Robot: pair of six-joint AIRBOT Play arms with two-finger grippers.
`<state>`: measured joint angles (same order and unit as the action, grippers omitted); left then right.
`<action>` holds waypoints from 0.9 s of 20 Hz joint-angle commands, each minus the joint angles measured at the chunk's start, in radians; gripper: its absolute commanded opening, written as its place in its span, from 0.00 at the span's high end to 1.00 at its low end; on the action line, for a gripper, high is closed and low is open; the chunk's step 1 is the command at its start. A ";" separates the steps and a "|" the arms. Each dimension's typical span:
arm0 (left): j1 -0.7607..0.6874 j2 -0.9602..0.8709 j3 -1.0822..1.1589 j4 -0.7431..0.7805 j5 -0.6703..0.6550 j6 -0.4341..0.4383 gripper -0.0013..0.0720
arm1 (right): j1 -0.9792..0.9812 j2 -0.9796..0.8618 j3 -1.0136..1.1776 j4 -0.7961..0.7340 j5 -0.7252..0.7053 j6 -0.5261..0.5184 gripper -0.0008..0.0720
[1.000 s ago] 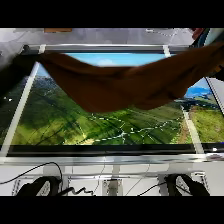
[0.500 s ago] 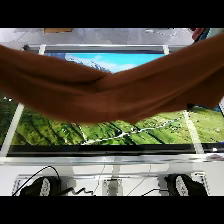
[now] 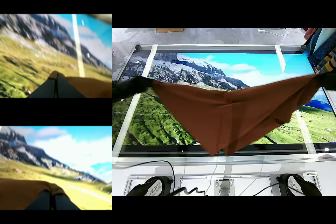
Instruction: Fold the clothes and pants, and hang the long-sleeved shirts on hangers.
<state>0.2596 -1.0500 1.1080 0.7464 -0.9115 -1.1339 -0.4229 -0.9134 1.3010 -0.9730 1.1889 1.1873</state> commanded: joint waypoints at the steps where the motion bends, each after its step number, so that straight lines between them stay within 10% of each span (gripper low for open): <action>1: -0.159 -0.234 -0.004 -0.056 0.090 0.121 0.96 | 0.000 -0.125 -0.177 0.035 -0.093 0.010 0.96; 5: -0.251 -0.365 -0.003 -0.149 0.370 0.121 0.89 | 0.000 -0.257 -0.213 0.046 -0.135 0.010 0.96; 7: -0.248 -0.367 -0.003 -0.148 0.372 0.121 0.09 | 0.000 -0.285 -0.213 0.057 -0.135 0.010 0.96; 8: -0.238 -0.362 -0.003 -0.149 0.351 0.121 0.03 | 0.000 -0.288 -0.213 0.056 -0.135 0.009 0.96; 12: -0.154 -0.310 -0.003 -0.124 0.031 0.121 0.11 | 0.000 -0.288 -0.213 0.031 -0.145 0.005 0.96; 14: -0.117 -0.301 -0.007 -0.095 -0.191 0.121 0.47 | 0.000 -0.288 -0.213 -0.012 -0.175 0.005 0.96; 18: -0.143 -0.301 -0.177 -0.131 -0.351 0.095 0.48 | 0.000 -0.288 -0.213 -0.037 -0.212 0.005 0.96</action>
<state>0.1234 -1.3552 1.0271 0.6415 -1.1023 -1.0252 -0.4229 -1.1995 1.0882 -0.9852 1.0065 1.1938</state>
